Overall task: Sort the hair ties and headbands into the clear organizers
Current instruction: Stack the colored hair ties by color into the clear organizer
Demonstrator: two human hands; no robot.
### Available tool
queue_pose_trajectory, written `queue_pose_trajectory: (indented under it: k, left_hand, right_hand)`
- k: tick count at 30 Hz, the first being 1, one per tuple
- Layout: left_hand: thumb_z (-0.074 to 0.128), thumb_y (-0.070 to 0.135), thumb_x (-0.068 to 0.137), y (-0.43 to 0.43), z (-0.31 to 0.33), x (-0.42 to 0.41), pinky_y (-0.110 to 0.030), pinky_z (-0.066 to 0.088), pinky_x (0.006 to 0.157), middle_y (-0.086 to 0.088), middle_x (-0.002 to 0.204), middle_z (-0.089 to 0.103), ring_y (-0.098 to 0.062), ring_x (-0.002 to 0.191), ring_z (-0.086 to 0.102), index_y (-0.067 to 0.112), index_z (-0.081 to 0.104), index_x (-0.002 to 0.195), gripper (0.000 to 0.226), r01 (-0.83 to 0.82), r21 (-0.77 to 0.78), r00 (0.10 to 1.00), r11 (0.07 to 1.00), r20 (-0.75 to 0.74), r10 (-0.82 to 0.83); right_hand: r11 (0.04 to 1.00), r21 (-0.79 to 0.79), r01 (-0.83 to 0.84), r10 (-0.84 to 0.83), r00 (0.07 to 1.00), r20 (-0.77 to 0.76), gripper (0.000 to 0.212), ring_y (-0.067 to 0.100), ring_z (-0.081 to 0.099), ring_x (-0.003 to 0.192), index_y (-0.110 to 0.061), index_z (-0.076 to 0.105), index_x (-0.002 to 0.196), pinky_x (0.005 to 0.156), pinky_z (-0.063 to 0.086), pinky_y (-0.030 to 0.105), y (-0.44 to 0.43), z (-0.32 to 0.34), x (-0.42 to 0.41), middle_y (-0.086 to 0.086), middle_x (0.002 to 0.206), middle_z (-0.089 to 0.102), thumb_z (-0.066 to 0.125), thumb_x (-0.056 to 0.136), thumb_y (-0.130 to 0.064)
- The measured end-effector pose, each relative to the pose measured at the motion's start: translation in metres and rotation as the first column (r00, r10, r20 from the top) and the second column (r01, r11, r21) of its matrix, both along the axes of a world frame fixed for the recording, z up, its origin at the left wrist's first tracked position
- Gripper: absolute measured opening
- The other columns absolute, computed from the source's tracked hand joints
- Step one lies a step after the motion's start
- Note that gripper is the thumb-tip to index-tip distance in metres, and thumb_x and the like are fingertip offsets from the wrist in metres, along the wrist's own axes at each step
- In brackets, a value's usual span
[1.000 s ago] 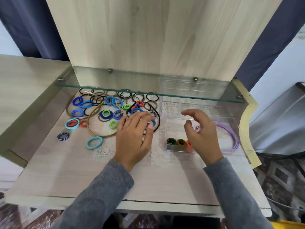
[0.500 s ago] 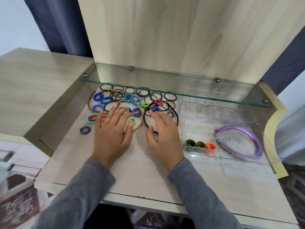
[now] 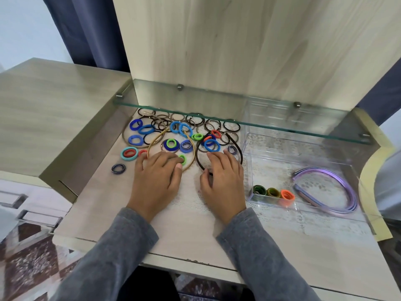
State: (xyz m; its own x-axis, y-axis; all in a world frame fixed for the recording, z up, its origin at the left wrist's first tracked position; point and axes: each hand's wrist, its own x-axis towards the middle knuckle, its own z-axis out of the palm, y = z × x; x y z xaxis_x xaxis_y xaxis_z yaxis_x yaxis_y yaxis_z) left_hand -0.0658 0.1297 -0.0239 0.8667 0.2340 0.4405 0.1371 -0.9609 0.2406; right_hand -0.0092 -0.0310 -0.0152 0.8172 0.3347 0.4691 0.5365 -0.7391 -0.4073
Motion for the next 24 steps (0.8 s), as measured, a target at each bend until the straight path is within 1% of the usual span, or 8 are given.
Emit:
queue_pose_trajectory:
  k: [3,8,10,13,15,19,21,24]
  left_hand:
    - [0.036,0.036,0.098,-0.001,0.001,-0.002,-0.046,0.025,0.111,0.013,0.116,0.067,-0.008,0.113,0.058,0.028,0.071,0.108,0.037,-0.008,-0.025,0.999,1.0,0.034,0.009]
    - [0.059,0.039,0.091,0.003,0.002,-0.005,-0.044,0.028,0.108,0.013,0.116,0.069,-0.008,0.109,0.062,0.029,0.072,0.108,0.024,0.007,0.029,0.993,1.0,0.114,-0.01]
    - [0.065,0.039,0.09,0.005,0.004,-0.007,-0.044,0.03,0.106,0.014,0.114,0.069,-0.009,0.107,0.063,0.03,0.073,0.107,0.021,0.016,0.047,0.989,0.999,0.146,-0.023]
    - [0.064,0.038,0.089,0.007,0.006,-0.009,-0.045,0.034,0.104,0.015,0.111,0.07,-0.009,0.104,0.065,0.03,0.073,0.103,0.019,0.047,0.063,0.982,0.997,0.177,-0.057]
    - [0.065,0.036,0.09,0.01,0.005,-0.013,-0.045,0.037,0.103,0.015,0.107,0.07,-0.008,0.102,0.065,0.029,0.072,0.099,0.014,0.103,0.075,0.973,0.992,0.2,-0.116]
    - [0.065,0.035,0.091,0.016,0.004,-0.021,-0.04,0.032,0.108,0.014,0.107,0.068,-0.008,0.105,0.064,0.027,0.072,0.097,0.012,0.25,0.057,0.948,0.966,0.187,-0.257]
    - [0.064,0.036,0.091,0.016,0.004,-0.022,-0.036,0.03,0.108,0.014,0.109,0.068,-0.008,0.108,0.064,0.027,0.072,0.098,0.014,0.301,0.021,0.94,0.953,0.159,-0.301]
    - [0.061,0.039,0.092,0.015,0.004,-0.021,-0.037,0.03,0.106,0.017,0.11,0.069,-0.008,0.114,0.062,0.029,0.072,0.098,0.017,0.351,0.005,0.929,0.936,0.126,-0.349]
  right_hand:
    - [1.0,0.014,0.003,-0.003,1.0,-0.009,0.047,0.024,0.041,0.13,-0.012,0.059,0.125,0.109,0.032,0.042,-0.001,-0.001,0.001,0.001,0.127,0.058,0.04,0.086,-0.029]
    - [1.0,0.016,0.008,-0.008,1.0,-0.009,0.045,0.024,0.041,0.13,-0.011,0.059,0.124,0.11,0.032,0.043,-0.002,-0.003,0.001,0.002,0.126,0.058,0.042,0.087,-0.027]
    - [1.0,0.025,0.006,-0.006,1.0,-0.008,0.044,0.024,0.04,0.13,-0.01,0.059,0.124,0.11,0.032,0.043,-0.003,-0.003,0.002,0.003,0.125,0.058,0.043,0.087,-0.027]
    - [0.999,0.035,0.003,-0.002,1.0,-0.009,0.043,0.024,0.04,0.13,-0.01,0.059,0.124,0.11,0.032,0.044,-0.003,-0.004,0.003,0.003,0.126,0.058,0.045,0.086,-0.026]
    - [0.999,0.039,-0.004,0.005,1.0,-0.015,0.043,0.024,0.04,0.131,-0.01,0.058,0.125,0.11,0.031,0.043,-0.003,-0.005,0.003,0.002,0.126,0.058,0.045,0.086,-0.026]
    - [0.999,0.035,-0.013,0.014,1.0,-0.018,0.043,0.024,0.039,0.131,-0.011,0.058,0.125,0.11,0.031,0.045,-0.003,-0.006,0.004,0.002,0.126,0.057,0.045,0.087,-0.026]
    - [0.999,0.034,-0.018,0.018,1.0,-0.024,0.043,0.023,0.038,0.131,-0.013,0.057,0.126,0.11,0.031,0.045,-0.002,-0.005,0.006,0.001,0.127,0.056,0.044,0.088,-0.027]
    - [0.999,0.002,-0.036,0.036,0.999,0.021,0.044,0.023,0.042,0.127,-0.015,0.059,0.125,0.108,0.033,0.044,0.002,-0.001,0.011,0.0,0.126,0.058,0.039,0.089,-0.03]
